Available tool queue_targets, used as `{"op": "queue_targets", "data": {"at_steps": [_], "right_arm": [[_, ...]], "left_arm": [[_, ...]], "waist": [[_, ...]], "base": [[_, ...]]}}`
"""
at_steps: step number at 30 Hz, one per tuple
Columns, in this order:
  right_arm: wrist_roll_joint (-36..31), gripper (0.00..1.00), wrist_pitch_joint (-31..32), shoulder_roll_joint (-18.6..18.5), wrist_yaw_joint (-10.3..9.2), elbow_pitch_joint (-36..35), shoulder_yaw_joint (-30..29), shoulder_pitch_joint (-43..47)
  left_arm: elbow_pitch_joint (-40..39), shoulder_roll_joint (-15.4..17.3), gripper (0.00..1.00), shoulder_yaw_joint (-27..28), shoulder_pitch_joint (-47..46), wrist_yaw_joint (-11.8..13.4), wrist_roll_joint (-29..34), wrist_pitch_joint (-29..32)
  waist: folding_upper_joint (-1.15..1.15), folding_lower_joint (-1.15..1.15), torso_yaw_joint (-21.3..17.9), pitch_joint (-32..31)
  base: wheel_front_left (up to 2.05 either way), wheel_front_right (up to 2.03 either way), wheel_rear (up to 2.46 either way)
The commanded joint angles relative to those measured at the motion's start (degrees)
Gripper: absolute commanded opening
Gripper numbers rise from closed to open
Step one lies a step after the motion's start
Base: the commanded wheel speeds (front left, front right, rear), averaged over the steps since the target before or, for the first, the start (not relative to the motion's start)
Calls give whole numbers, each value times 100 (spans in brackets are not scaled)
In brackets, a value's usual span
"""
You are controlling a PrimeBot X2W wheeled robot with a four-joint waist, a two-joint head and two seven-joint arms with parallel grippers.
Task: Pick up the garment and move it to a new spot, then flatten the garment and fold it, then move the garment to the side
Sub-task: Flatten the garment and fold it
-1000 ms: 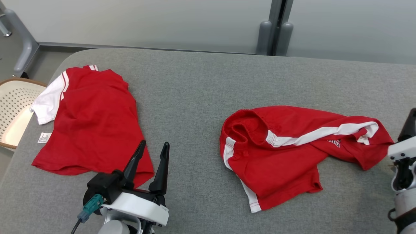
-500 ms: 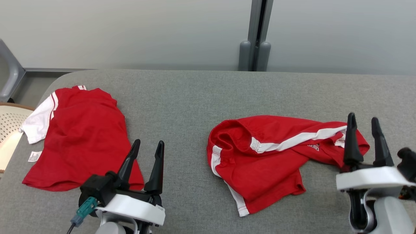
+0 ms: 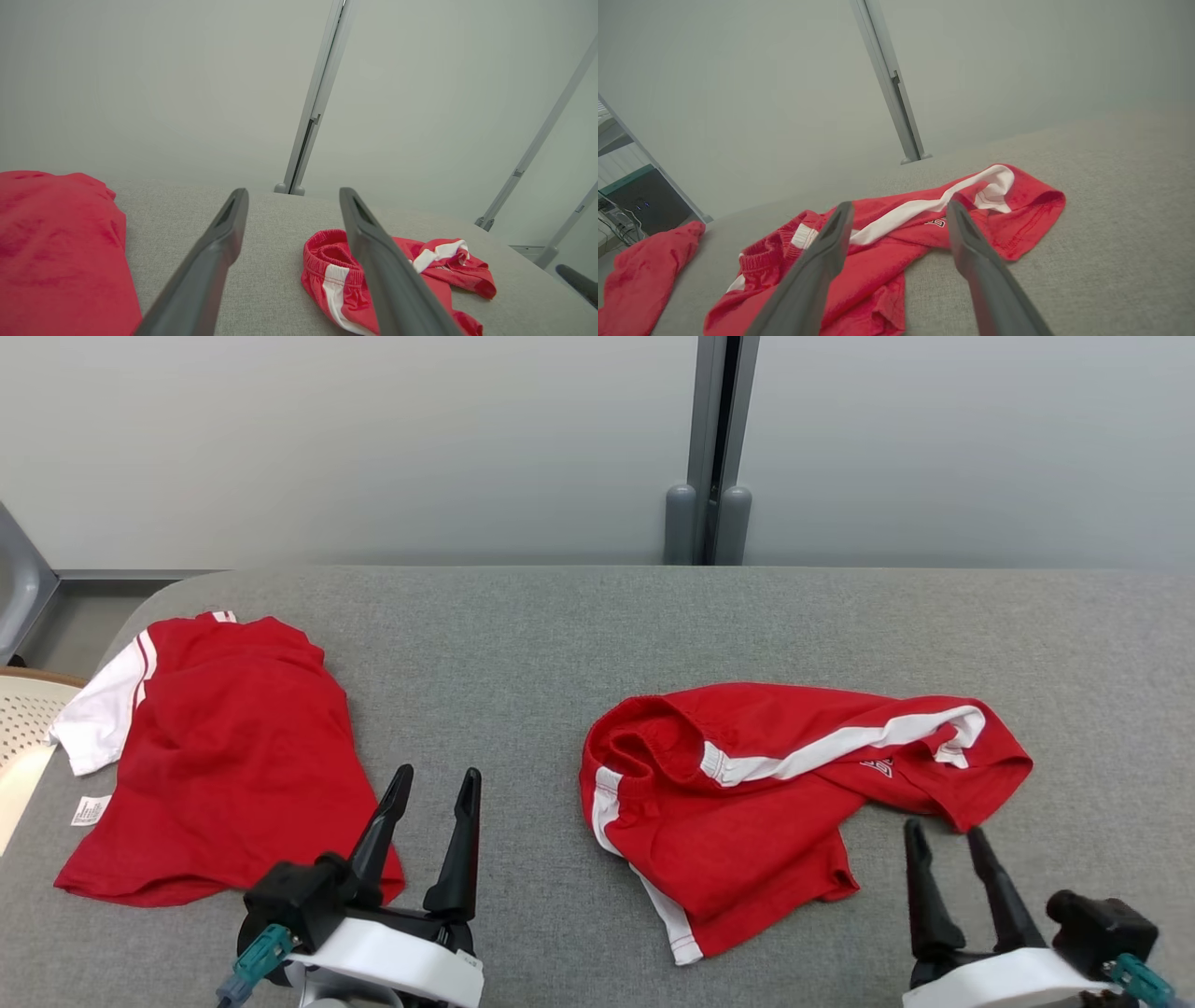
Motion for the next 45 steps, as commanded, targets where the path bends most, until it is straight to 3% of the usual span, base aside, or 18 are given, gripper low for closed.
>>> {"op": "queue_targets", "data": {"at_steps": [1,7,9,17,18,19,28,37,41,45], "right_arm": [[48,100,89,-13,0,60,63,32],[68,100,732,-13,0,622,247,-109],[446,100,938,-12,0,928,286,-220],[639,100,906,-16,0,1717,589,-638],[657,43,910,-14,0,1809,620,-696],[669,0,875,-12,0,1887,632,-734],[368,0,476,-90,0,2113,166,-1087],[-329,0,1005,-1049,-1,1789,-313,-1622],[-540,0,1491,-1581,-1,1889,-272,-2017],[-530,0,1876,-1851,-1,2217,-237,-2267]], "left_arm": [[-8,22,100,-2,32,29,-15,-11],[20,22,100,-56,-57,20,-55,-11],[37,23,100,-76,-99,10,-77,-11],[67,21,100,19,-168,-15,-44,-11],[69,20,100,45,-187,-20,-70,-11],[66,22,100,79,-205,-11,-130,-11],[86,22,100,246,-226,-53,-115,-11],[90,23,100,47,-260,-58,-139,-11],[116,20,100,-28,-330,-63,-163,-11],[136,21,100,-114,-413,-78,-200,-11]], "waist": [[0,0,9,14],[0,0,108,112],[0,0,188,180],[0,0,442,382],[0,0,465,402],[0,0,487,417],[0,0,500,407],[0,0,398,421],[0,0,416,489],[0,0,483,554]], "base": [[0,0,0],[0,0,0],[0,0,0],[0,0,0],[0,0,0],[0,0,0],[0,0,0],[0,0,0],[0,0,0],[0,0,0]]}}
